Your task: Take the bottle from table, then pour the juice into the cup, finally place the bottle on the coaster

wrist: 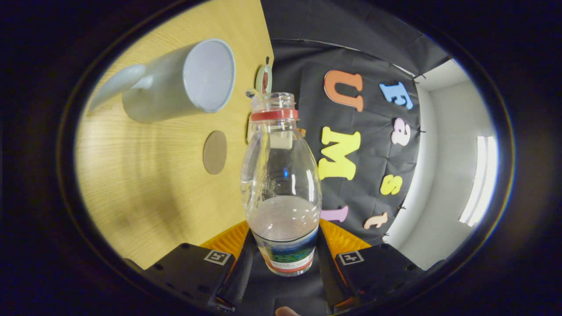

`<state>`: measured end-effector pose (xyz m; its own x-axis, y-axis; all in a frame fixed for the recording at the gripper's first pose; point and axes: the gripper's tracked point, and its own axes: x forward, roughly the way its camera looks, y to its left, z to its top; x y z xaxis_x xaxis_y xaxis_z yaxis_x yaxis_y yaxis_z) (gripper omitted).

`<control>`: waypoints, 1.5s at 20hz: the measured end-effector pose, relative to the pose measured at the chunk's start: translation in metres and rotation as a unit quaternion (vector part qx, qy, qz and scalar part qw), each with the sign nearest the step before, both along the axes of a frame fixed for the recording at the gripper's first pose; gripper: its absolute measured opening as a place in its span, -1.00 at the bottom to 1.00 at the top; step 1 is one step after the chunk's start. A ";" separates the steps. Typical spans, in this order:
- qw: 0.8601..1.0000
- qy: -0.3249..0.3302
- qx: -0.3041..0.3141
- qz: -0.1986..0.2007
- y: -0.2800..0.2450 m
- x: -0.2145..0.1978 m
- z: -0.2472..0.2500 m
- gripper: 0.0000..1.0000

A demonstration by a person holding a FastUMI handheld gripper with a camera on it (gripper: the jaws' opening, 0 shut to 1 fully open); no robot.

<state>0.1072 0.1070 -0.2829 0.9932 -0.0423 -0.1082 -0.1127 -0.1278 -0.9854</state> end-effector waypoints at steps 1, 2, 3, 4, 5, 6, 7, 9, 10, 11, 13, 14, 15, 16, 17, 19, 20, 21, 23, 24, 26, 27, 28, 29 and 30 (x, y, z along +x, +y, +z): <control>1.000 0.001 -0.007 0.001 0.000 0.002 0.002 0.48; 1.000 0.003 -0.011 0.002 0.000 0.002 0.003 0.48; 1.000 0.004 -0.015 0.002 0.001 0.002 0.004 0.48; 1.000 0.005 -0.017 0.001 0.000 0.002 0.004 0.48; 1.000 0.006 -0.017 0.001 0.000 0.004 0.004 0.48; 1.000 0.007 -0.017 0.001 -0.001 0.004 0.005 0.48; 1.000 0.006 -0.018 -0.001 -0.002 0.005 0.005 0.48; 1.000 0.004 -0.020 0.000 -0.001 0.004 0.007 0.48; 1.000 0.002 -0.021 0.000 -0.002 0.003 0.007 0.48; 1.000 0.001 -0.023 0.000 -0.001 0.003 0.008 0.48; 1.000 -0.002 -0.024 0.000 -0.002 0.003 0.013 0.48; 1.000 -0.002 -0.025 -0.001 -0.002 0.004 0.014 0.48; 1.000 -0.002 -0.027 -0.002 -0.002 0.005 0.014 0.48; 1.000 -0.003 -0.030 -0.002 -0.002 0.005 0.015 0.48; 1.000 -0.003 -0.031 -0.002 -0.003 0.003 0.017 0.48; 0.999 -0.006 -0.032 -0.003 -0.003 0.001 0.019 0.48; 0.999 -0.005 -0.032 -0.003 -0.003 0.001 0.019 0.48; 0.999 -0.006 -0.035 -0.002 -0.003 0.002 0.020 0.48; 0.999 -0.008 -0.041 0.000 -0.002 0.003 0.022 0.48; 0.999 -0.008 -0.043 0.000 -0.002 0.004 0.024 0.48; 0.999 -0.012 -0.047 0.003 0.000 0.004 0.026 0.48; 0.999 -0.014 -0.051 0.005 0.000 0.005 0.028 0.48; 0.998 -0.014 -0.054 0.007 0.001 0.005 0.030 0.48; 0.998 -0.015 -0.057 0.008 0.001 0.006 0.028 0.48; 0.998 -0.017 -0.058 0.009 0.002 0.005 0.030 0.48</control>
<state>0.1125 0.1088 -0.2533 0.9969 -0.0349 -0.0705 -0.0768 -0.2435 -0.9669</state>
